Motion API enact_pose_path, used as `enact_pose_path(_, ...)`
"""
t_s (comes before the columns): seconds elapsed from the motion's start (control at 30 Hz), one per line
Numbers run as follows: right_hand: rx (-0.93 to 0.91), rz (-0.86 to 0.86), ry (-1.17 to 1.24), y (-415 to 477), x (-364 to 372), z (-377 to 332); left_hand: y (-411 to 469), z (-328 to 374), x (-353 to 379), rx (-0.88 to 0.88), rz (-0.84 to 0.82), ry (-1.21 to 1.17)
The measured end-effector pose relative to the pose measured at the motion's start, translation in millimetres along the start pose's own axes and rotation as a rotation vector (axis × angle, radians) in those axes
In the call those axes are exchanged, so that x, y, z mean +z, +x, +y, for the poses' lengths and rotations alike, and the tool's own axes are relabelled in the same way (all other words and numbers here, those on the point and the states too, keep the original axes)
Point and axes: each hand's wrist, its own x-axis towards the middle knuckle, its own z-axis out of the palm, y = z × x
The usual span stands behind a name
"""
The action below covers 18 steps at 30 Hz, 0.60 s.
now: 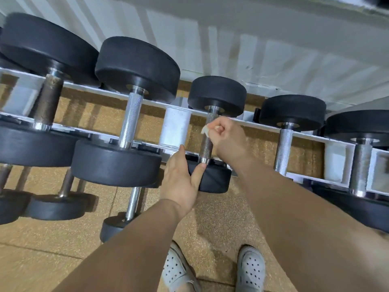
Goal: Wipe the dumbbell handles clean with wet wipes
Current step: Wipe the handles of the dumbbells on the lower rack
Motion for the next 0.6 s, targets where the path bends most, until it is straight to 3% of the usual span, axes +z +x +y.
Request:
enact_pose_path(0.13, 0.103, -0.143, -0.125, -19, 0, 10, 1, 0, -2, 0.014, -0.011, 0.004)
enact_pose_path(0.2, 0.089, -0.180, -0.037, -13, -2, 14, 2, -1, -3, 0.007, -0.026, -0.004)
enact_pose_path(0.33, -0.002, 0.044, 0.198, 17, -3, 9, 2, -4, -3, 0.009, -0.019, -0.020)
enact_pose_path(0.4, 0.037, 0.072, 0.233, 25, 3, 12, 3, -5, -2, 0.002, -0.021, -0.012)
enact_pose_path(0.47, 0.101, -0.034, 0.239, 17, 8, 22, 3, -5, -3, -0.011, -0.025, -0.009)
enact_pose_path(0.6, 0.161, -0.421, 0.079, -11, -7, 35, 0, 2, -3, -0.031, -0.025, -0.002)
